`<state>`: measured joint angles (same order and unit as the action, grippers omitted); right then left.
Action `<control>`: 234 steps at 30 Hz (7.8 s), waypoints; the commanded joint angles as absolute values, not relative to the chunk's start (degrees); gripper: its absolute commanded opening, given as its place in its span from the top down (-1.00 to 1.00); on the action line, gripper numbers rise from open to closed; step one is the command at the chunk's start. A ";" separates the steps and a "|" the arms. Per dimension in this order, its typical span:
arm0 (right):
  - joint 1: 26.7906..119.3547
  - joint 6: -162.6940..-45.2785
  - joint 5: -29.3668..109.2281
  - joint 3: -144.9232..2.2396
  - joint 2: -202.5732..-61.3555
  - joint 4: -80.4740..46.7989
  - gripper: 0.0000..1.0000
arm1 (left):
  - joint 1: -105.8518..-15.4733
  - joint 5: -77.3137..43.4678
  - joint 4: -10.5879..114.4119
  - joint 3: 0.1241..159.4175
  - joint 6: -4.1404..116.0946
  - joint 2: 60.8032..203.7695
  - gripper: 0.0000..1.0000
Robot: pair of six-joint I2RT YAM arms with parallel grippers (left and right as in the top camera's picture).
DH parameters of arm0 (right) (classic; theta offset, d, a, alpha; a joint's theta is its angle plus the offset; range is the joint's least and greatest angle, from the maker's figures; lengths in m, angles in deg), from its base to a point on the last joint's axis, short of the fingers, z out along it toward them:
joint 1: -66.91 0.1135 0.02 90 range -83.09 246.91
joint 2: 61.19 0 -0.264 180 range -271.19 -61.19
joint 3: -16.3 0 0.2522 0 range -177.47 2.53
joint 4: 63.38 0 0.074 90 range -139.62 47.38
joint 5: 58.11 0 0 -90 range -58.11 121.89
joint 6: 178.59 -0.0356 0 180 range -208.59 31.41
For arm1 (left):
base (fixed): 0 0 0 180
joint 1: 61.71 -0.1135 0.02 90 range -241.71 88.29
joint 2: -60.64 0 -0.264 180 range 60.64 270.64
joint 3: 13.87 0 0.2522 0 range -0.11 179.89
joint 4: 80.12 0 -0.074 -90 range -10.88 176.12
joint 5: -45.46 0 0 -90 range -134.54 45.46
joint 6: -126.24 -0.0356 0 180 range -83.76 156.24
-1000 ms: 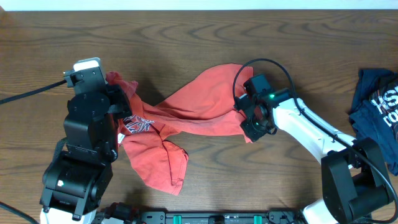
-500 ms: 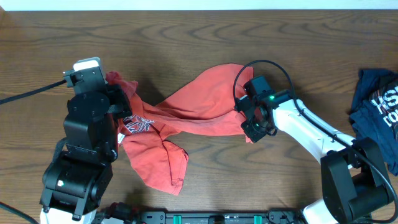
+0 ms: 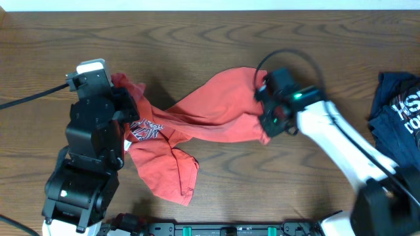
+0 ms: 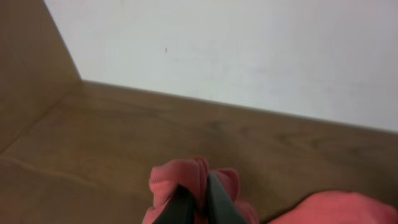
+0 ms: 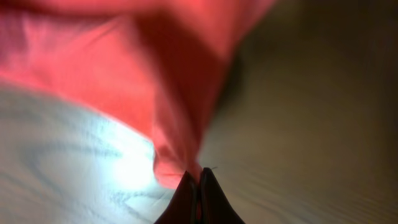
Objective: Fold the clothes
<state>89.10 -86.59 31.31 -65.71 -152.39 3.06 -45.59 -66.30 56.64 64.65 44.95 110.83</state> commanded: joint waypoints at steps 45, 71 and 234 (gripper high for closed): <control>78.77 -93.56 10.26 -101.71 -142.49 4.53 0.98 | -45.90 -60.02 63.42 78.87 44.29 120.28 0.88; 62.64 -97.87 19.70 -137.54 -166.84 -8.96 0.98 | -52.70 -59.48 68.60 130.02 34.15 159.09 0.88; 51.97 -103.07 29.73 -62.48 -165.98 -20.45 0.98 | -72.02 -52.18 45.10 50.42 70.98 149.61 0.88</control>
<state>52.25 -103.44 31.11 -62.30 -165.74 -20.26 -71.34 -48.42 46.22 50.85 70.92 150.35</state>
